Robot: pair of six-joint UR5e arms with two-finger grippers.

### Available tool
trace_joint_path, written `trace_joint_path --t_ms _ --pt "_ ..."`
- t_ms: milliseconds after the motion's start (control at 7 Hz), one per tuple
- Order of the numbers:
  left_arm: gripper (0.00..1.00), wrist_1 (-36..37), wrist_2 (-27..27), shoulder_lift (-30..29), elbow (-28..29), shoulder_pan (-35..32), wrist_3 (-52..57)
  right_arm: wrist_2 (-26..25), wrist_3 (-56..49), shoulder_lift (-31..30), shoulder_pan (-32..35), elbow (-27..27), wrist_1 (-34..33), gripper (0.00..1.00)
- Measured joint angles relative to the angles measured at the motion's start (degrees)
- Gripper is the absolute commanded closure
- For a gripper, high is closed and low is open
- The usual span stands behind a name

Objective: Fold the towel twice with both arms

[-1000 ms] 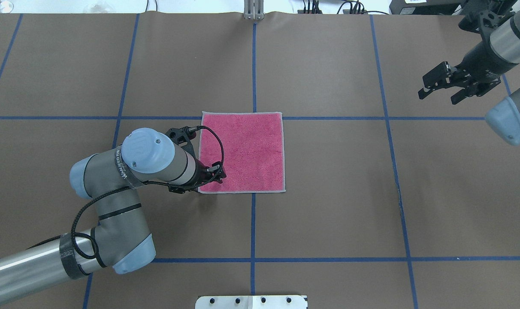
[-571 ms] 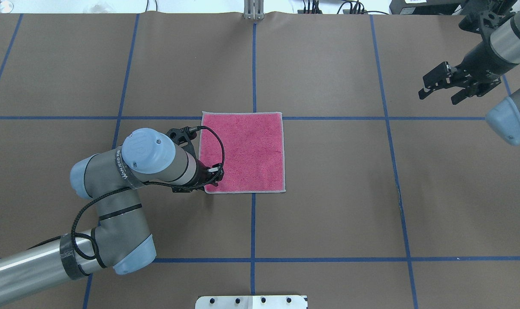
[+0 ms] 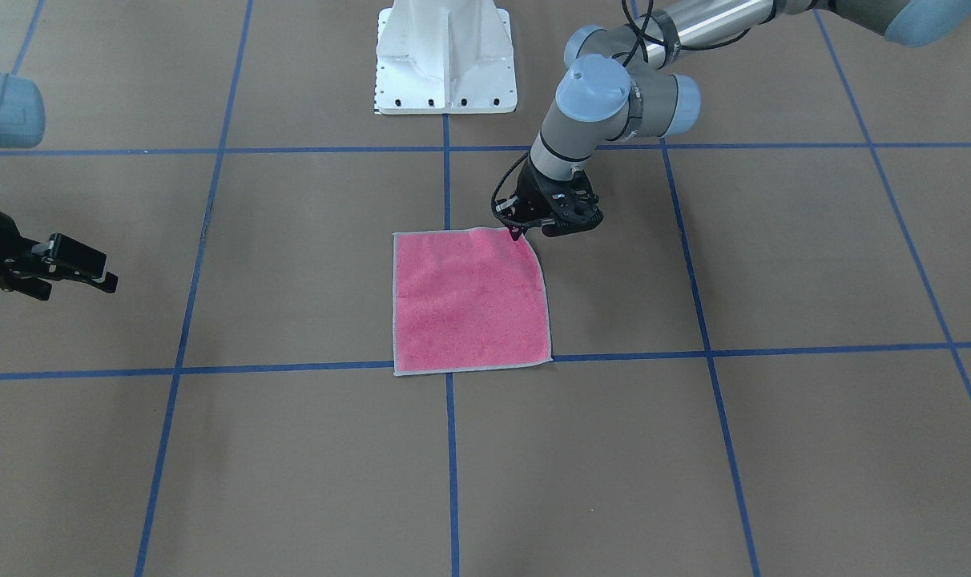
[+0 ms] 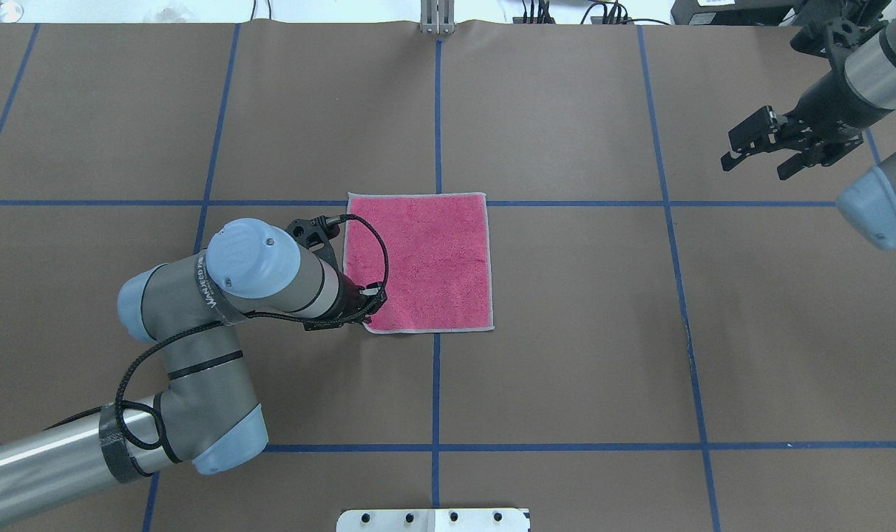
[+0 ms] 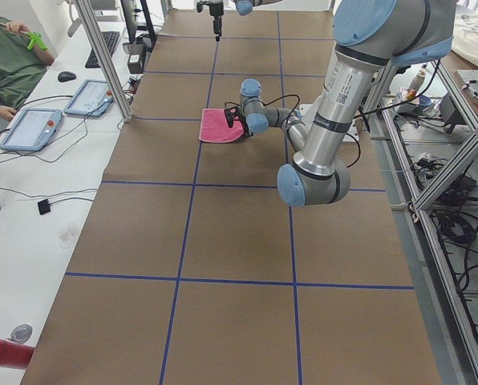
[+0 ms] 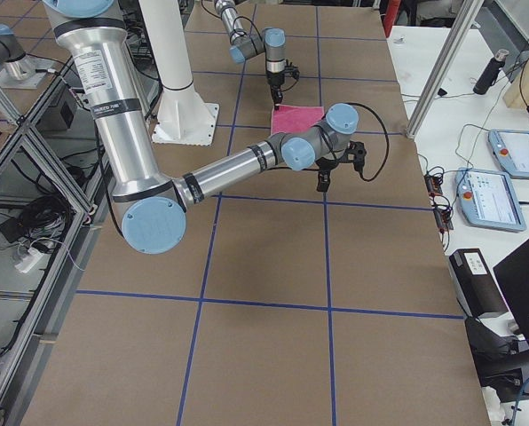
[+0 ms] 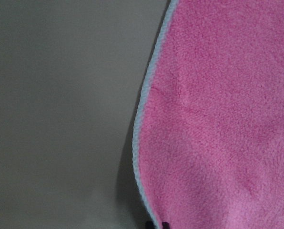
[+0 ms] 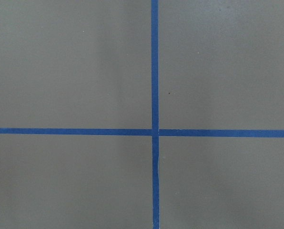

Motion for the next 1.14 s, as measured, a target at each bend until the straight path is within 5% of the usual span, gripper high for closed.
trace_joint_path --t_ms 714,1143 --pt "1.00 -0.7 0.2 -4.5 -0.8 -1.4 -12.9 0.0 4.8 3.1 -0.9 0.3 1.6 0.00" --pt "1.00 -1.4 0.2 -6.0 3.7 -5.4 -15.6 -0.4 17.0 4.1 -4.9 -0.2 11.2 0.00"
